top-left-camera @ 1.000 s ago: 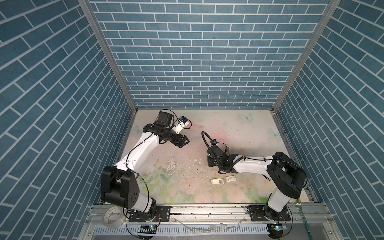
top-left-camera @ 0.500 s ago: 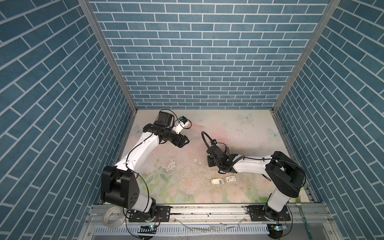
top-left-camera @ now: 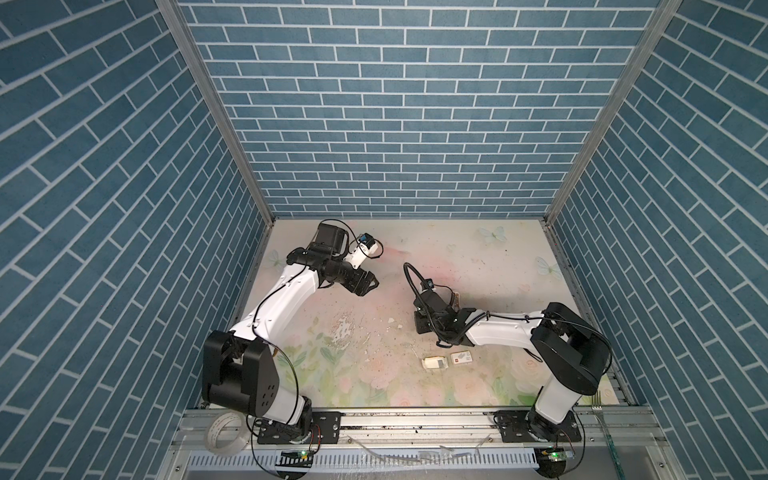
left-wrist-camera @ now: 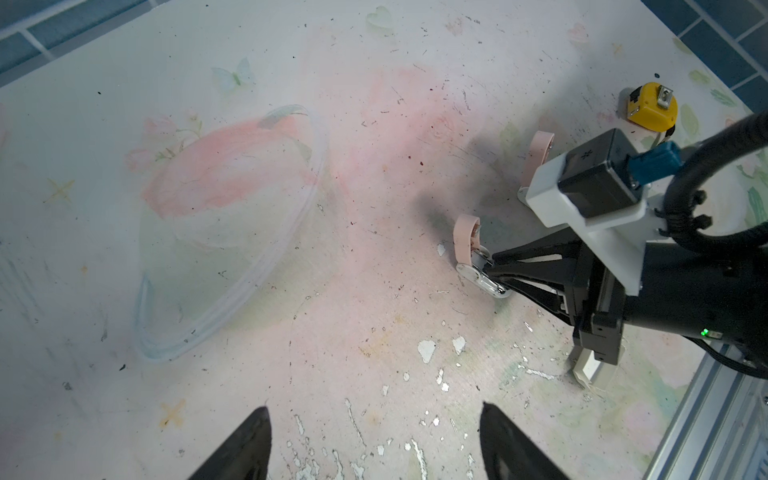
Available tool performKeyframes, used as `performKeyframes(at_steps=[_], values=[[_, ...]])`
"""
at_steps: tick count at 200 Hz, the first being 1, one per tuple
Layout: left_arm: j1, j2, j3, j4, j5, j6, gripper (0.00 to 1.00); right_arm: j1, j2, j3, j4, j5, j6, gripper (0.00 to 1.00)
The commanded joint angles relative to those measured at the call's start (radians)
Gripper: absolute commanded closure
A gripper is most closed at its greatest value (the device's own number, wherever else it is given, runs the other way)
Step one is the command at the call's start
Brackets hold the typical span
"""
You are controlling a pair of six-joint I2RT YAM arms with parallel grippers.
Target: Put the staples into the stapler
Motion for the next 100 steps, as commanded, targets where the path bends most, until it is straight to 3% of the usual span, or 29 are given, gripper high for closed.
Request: performKeyframes(at_steps=[1,100], values=[[0.007,0.012,-0.014,-0.004,0.014,0.011,0.20,-0.003,0.015,-0.019,0.014,-0.016,0.021,0.88],[0.008,0.014,-0.015,-0.003,0.010,0.012,0.20,-0.004,-0.002,-0.029,0.026,-0.014,0.021,0.88]])
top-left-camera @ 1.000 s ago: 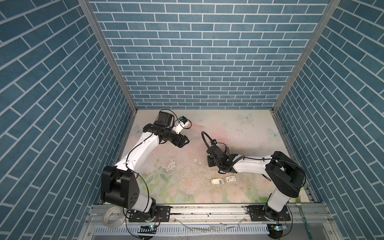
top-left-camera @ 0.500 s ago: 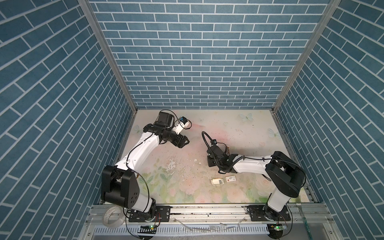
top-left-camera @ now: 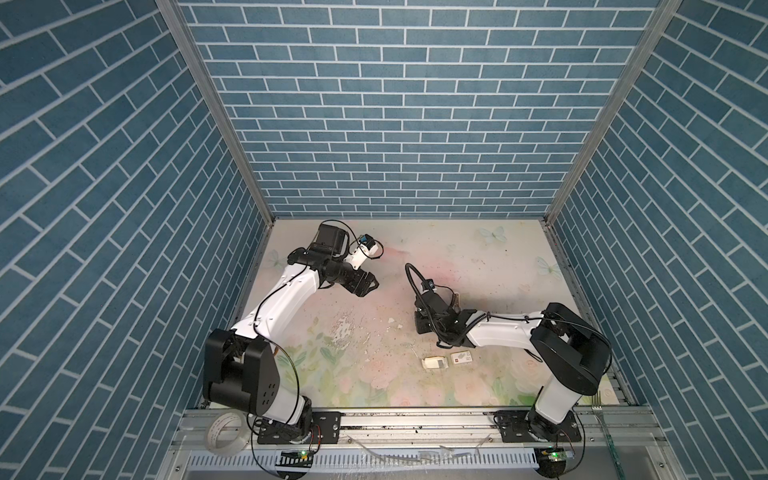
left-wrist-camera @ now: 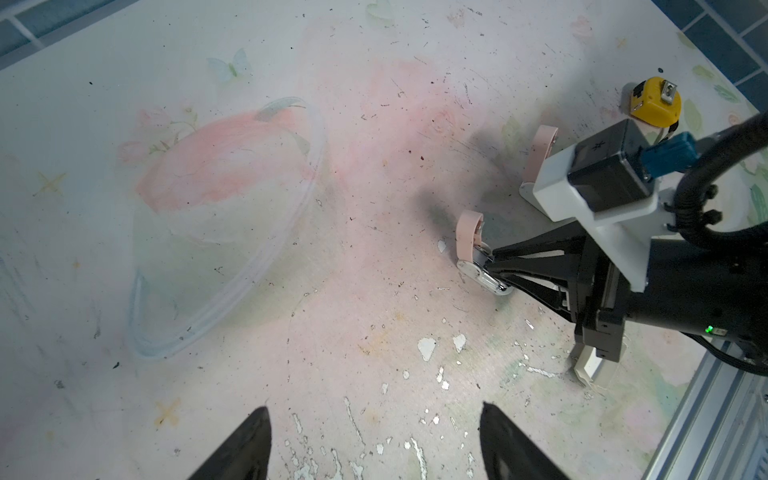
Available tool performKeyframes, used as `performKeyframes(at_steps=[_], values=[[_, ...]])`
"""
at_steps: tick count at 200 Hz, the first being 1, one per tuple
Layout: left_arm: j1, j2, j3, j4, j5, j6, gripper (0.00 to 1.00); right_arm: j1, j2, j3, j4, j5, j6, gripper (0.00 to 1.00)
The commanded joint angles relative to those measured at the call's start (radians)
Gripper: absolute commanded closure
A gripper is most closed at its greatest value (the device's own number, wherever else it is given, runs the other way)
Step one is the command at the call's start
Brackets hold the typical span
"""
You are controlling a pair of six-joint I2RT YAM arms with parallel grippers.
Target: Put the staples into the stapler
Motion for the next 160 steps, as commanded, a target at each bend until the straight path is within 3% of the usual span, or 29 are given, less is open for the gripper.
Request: performKeyframes(at_steps=[1,160], values=[[0.007,0.009,-0.011,-0.003,0.009,0.012,0.20,-0.003,0.000,-0.008,-0.014,-0.014,0.020,0.88],[0.008,0.008,-0.009,-0.004,0.005,0.012,0.20,-0.003,-0.001,-0.031,0.056,0.006,0.010,0.88]])
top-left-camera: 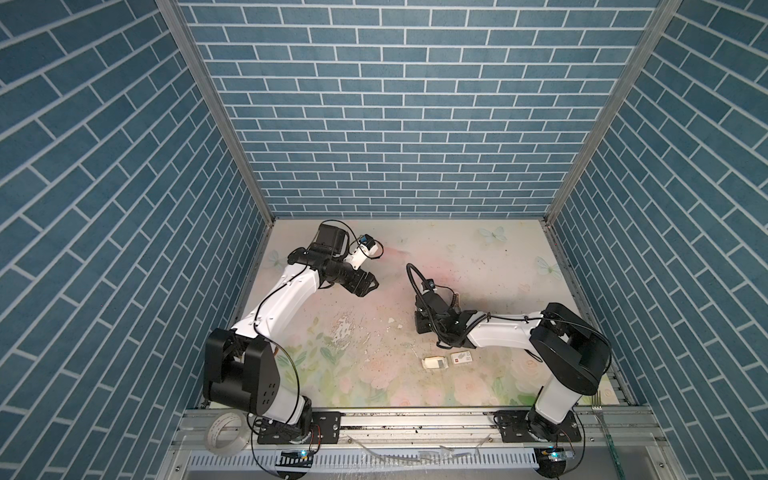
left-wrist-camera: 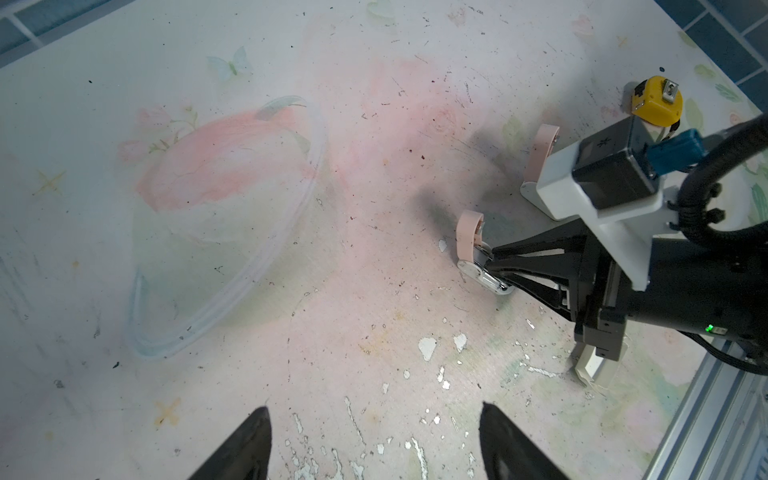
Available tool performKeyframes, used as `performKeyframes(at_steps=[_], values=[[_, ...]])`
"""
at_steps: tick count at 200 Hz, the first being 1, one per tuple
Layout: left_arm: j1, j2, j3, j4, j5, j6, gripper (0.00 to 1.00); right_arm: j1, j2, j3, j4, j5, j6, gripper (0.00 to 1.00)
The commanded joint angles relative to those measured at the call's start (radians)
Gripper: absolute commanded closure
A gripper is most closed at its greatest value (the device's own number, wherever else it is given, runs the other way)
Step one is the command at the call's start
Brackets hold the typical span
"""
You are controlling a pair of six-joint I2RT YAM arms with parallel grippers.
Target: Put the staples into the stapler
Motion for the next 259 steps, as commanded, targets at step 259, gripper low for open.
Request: performKeyframes(at_steps=[259], values=[[0.010,0.009,-0.011,-0.004,0.000,0.018,0.20,-0.003,-0.028,-0.076,0.120,0.006,-0.002,0.88]])
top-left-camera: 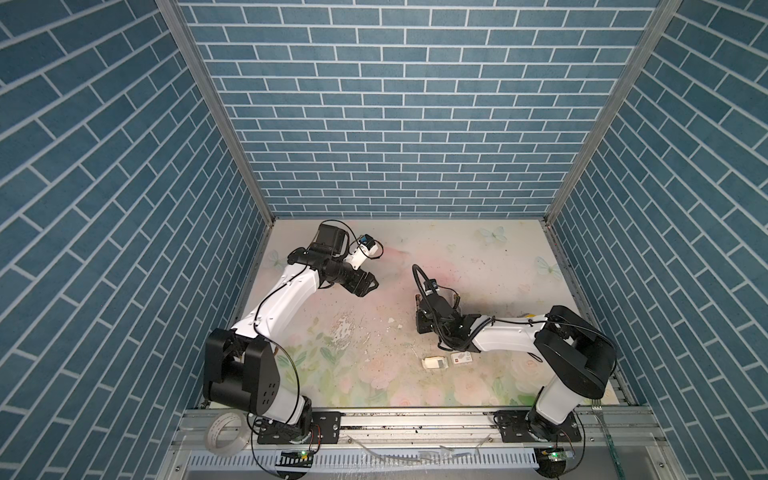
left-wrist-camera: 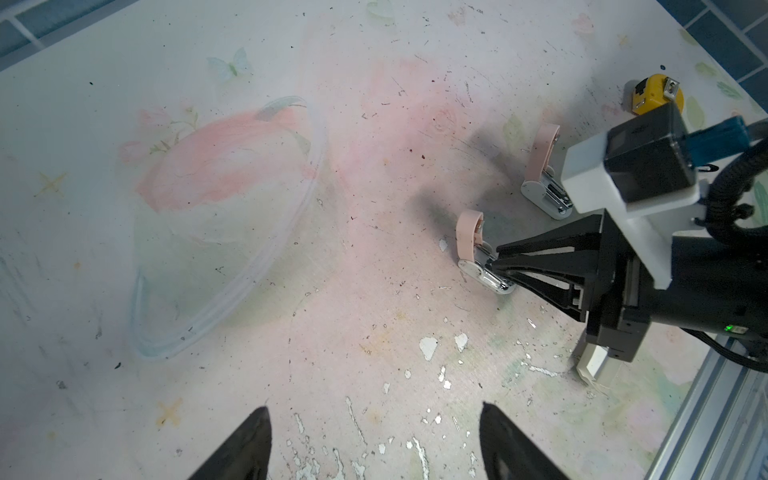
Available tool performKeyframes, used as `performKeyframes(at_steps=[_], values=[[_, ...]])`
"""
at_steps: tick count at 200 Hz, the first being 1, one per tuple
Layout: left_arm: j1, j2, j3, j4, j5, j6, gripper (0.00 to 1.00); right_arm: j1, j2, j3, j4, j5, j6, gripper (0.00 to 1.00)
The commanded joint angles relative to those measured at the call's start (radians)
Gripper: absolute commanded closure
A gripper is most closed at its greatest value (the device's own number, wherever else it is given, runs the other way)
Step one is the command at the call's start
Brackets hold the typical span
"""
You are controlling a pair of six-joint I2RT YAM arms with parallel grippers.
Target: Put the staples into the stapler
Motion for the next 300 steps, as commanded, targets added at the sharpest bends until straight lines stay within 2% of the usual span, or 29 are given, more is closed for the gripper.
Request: performKeyframes(at_steps=[1,172,300], values=[[0.009,0.009,-0.011,-0.005,0.001,0.012,0.20,-0.003,0.007,-0.018,0.017,0.007,-0.002,0.88],[0.009,0.013,-0.012,-0.006,0.001,0.015,0.20,-0.002,0.028,-0.032,0.045,0.018,-0.010,0.88],[0.010,0.010,-0.010,-0.004,-0.004,0.017,0.20,-0.001,-0.019,-0.026,0.031,0.015,-0.054,0.89]])
